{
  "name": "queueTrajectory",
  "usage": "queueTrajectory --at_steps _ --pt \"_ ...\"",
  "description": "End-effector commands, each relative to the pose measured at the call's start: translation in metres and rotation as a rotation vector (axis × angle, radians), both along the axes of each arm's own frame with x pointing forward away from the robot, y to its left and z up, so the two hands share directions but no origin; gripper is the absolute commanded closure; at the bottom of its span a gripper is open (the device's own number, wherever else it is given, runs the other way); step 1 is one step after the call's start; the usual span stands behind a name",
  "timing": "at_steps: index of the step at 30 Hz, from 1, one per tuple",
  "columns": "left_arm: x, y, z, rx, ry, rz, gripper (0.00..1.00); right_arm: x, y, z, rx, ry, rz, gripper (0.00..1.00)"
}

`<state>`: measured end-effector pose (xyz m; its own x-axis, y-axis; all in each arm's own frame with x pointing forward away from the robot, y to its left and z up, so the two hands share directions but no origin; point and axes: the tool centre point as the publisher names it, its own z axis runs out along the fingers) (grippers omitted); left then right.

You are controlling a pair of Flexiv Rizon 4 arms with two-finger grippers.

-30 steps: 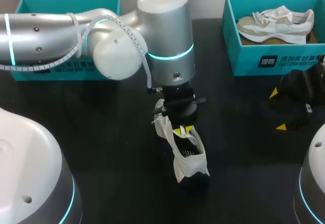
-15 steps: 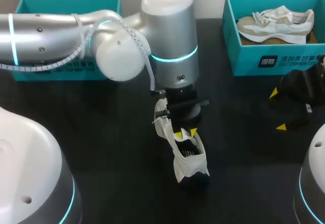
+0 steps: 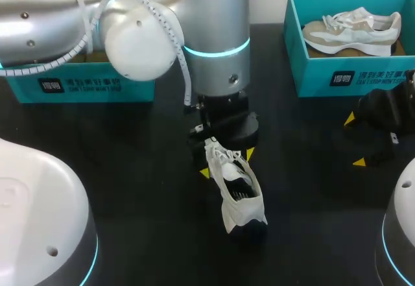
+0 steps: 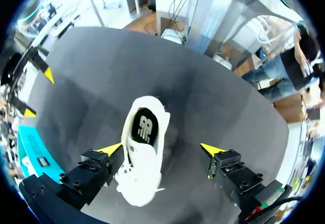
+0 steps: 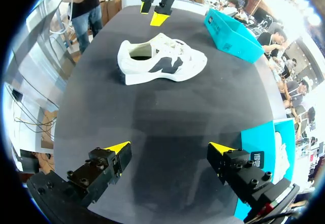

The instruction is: Take the shoe out of the shoebox, open the shoe tongue, remove and reinsert the insole, then place the shoe into the shoebox

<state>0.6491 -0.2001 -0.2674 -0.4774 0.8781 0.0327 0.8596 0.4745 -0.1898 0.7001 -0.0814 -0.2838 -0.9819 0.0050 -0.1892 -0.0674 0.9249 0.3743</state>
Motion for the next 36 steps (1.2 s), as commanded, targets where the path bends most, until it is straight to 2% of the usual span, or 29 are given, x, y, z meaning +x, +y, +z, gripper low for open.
queueTrajectory --at_steps 1,10,12,15,20,24,25,35,36 --pt "-0.006 -0.007 0.007 0.027 -0.029 0.0 0.0 -0.001 0.001 -0.001 -0.004 -0.001 -0.002 0.0" --pt "-0.006 -0.007 0.007 0.027 -0.029 0.0 0.0 -0.001 0.001 -0.001 -0.004 -0.001 -0.002 0.0" --pt "-0.009 -0.008 0.009 -0.028 -0.042 0.164 0.0 -0.001 0.001 -0.001 -0.004 -0.001 -0.002 0.0" --pt "-0.02 -0.008 0.01 -0.035 -0.063 0.369 0.0 -0.001 0.001 -0.001 -0.004 -0.001 -0.002 0.0" --pt "-0.036 -0.007 0.013 -0.063 -0.069 0.588 0.0 -0.001 0.001 -0.001 -0.004 -0.001 -0.002 0.0" --pt "-0.047 -0.009 0.013 -0.046 -0.191 0.867 0.0 -0.001 0.001 -0.001 -0.004 -0.001 -0.002 0.0" --pt "-0.049 -0.008 0.015 -0.015 -0.261 0.9 0.0 -0.001 0.001 -0.001 -0.004 -0.001 -0.002 0.0" --pt "-0.049 -0.008 0.015 -0.015 -0.261 0.9 0.0 -0.001 0.001 -0.001 -0.004 -0.001 -0.002 0.0" --pt "-0.049 -0.009 0.01 -0.009 -0.226 0.954 0.0 -0.001 0.001 -0.001 -0.004 -0.001 -0.002 0.0"
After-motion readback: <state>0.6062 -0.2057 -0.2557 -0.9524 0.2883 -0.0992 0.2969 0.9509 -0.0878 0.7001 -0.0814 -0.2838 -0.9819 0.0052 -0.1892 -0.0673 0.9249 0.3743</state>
